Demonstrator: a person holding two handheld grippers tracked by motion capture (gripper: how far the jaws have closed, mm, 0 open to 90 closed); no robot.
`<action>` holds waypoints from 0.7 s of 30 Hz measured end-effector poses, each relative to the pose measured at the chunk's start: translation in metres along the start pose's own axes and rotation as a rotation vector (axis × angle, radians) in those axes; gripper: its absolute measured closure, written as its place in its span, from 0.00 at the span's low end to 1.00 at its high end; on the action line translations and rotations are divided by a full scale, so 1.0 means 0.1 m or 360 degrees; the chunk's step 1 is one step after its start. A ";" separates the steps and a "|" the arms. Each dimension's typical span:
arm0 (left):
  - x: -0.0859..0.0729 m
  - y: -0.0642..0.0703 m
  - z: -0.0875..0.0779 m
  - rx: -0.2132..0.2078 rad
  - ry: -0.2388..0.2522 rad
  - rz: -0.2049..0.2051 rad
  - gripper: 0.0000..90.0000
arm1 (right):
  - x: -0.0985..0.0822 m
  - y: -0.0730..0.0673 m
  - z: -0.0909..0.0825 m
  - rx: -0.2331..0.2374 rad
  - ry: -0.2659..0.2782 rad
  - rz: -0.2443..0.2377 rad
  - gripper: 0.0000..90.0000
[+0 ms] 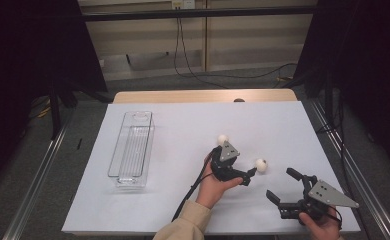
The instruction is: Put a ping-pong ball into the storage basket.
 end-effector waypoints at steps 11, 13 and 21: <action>0.00 0.03 0.07 -0.0011 -0.0026 0.0007 0.03 | 0.00 0.00 0.00 0.0002 -0.0001 -0.0002 0.01; 0.00 0.04 0.07 -0.0013 -0.0023 0.0015 0.03 | 0.00 0.00 0.00 0.0003 0.0000 -0.0002 0.01; 0.03 0.07 0.10 -0.0029 -0.0019 0.0016 0.03 | 0.00 -0.01 0.00 0.0003 0.0001 0.0003 0.01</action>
Point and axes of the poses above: each handheld gripper's, and its own axes: z roughly forward along the jaws, x roughly out of its top, y roughly to its right, the point moved 10 cm from there along z, roughly forward along the jaws, and after that the axes turned 2 degrees about z, right-handed, at the moved point
